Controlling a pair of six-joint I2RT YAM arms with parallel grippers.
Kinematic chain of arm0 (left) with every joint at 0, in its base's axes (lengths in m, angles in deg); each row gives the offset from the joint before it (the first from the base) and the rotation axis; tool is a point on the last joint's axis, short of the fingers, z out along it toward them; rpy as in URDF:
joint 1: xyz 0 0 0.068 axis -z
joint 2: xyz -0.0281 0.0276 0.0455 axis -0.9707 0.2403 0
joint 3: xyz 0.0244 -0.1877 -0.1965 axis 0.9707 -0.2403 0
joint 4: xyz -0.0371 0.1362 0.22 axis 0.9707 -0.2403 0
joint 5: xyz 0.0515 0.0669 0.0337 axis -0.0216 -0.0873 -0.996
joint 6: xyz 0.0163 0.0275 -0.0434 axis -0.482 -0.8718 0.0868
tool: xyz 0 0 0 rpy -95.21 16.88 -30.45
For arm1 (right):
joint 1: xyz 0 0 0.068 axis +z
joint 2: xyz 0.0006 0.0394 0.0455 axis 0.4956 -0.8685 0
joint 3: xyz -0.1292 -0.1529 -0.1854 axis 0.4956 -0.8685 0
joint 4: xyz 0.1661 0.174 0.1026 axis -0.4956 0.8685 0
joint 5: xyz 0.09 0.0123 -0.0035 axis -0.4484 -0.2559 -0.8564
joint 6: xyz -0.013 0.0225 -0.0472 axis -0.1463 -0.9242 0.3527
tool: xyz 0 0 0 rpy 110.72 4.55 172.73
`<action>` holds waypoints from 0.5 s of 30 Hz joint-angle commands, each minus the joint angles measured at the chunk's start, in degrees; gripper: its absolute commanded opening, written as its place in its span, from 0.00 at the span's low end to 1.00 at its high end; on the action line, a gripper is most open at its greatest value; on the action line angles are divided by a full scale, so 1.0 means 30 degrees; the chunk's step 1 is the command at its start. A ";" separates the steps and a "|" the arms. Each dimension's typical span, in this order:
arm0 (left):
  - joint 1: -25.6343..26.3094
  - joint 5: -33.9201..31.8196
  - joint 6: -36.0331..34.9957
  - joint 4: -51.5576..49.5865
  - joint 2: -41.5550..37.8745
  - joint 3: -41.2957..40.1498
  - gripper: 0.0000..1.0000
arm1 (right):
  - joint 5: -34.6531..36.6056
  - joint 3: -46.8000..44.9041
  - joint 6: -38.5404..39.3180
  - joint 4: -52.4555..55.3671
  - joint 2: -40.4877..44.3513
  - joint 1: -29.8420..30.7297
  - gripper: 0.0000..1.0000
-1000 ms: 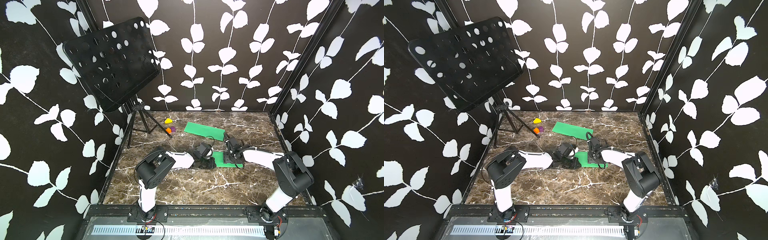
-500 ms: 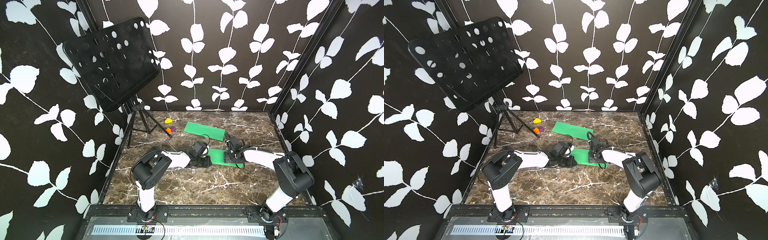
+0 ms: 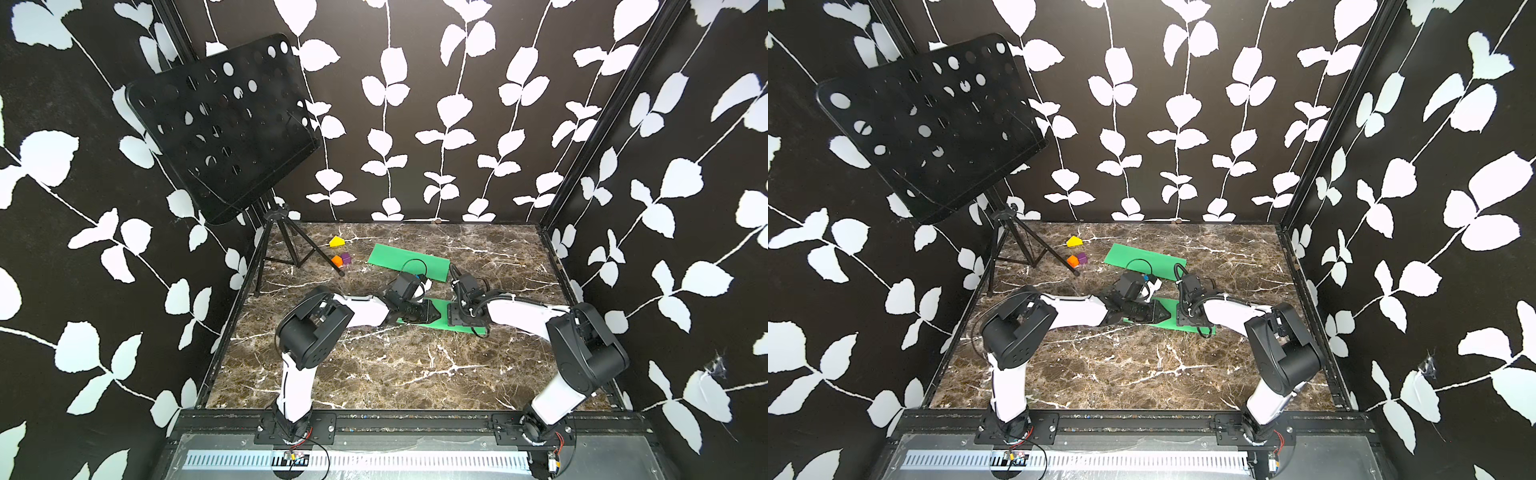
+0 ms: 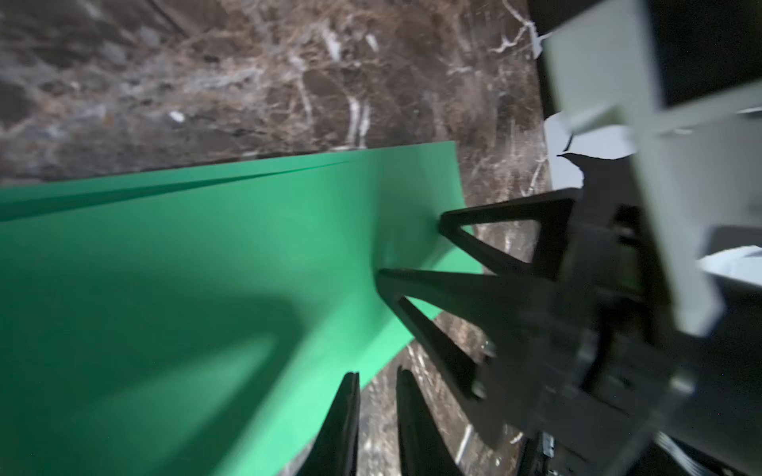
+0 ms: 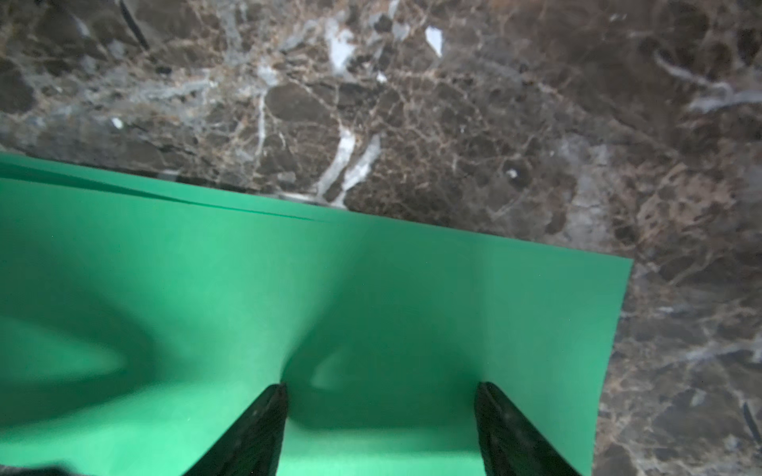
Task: Fold the rectangular paper in half along the long edge
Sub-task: Fold the paper at the center of the board.
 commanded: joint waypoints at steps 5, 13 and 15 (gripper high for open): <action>-0.0157 -0.1140 -0.0522 -0.1340 0.0335 -0.0797 0.20 | 0.0188 -0.0538 0.0034 0.1917 -0.0699 -0.0313 0.72; -0.0812 -0.1835 -0.0902 -0.2062 -0.0569 -0.2101 0.20 | 0.0189 -0.0470 -0.0052 0.1925 -0.0845 -0.0310 0.72; -0.0980 -0.1978 -0.1035 -0.2127 -0.1012 -0.2622 0.20 | 0.0190 -0.0442 -0.0081 0.1941 -0.0904 -0.0298 0.72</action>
